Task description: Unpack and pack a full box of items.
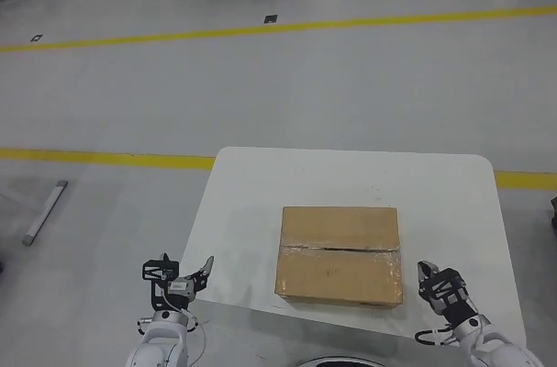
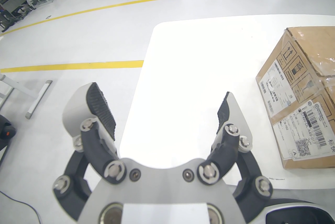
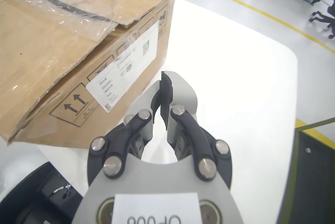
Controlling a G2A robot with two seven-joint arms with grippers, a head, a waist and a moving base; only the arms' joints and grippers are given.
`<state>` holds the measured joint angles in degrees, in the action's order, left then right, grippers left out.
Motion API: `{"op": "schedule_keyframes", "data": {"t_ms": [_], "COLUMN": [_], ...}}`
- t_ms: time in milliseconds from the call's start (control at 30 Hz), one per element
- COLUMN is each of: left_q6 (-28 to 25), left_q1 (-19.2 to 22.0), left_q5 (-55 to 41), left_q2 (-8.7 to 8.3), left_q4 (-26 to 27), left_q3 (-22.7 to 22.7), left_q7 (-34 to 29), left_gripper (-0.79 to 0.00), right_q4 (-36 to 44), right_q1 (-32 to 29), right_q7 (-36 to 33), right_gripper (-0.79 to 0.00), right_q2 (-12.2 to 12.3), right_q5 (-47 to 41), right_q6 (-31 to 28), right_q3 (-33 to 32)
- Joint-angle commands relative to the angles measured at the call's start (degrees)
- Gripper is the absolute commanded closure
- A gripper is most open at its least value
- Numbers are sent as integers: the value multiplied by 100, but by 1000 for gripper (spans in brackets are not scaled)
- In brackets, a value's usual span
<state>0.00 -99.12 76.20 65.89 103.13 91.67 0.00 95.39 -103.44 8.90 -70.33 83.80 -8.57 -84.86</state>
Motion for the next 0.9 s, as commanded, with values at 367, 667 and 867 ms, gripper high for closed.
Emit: {"op": "schedule_keyframes", "data": {"t_ms": [367, 667, 867], "left_q6": [0, 0, 0], "left_q1": [0, 0, 0], "left_q5": [0, 0, 0], "left_q2": [0, 0, 0], "left_q4": [0, 0, 0], "left_q3": [0, 0, 0], "left_q7": [0, 0, 0], "left_gripper": [-785, -785, -785], "right_q4": [-660, -640, -19], "right_q1": [641, 771, 163], "right_q7": [61, 123, 521], "right_gripper": [0, 0, 0], "right_q2": [-125, -160, -63], "right_q5": [75, 100, -345], "right_q6": [-208, -182, -161], "right_q3": [1020, 1294, 591]}}
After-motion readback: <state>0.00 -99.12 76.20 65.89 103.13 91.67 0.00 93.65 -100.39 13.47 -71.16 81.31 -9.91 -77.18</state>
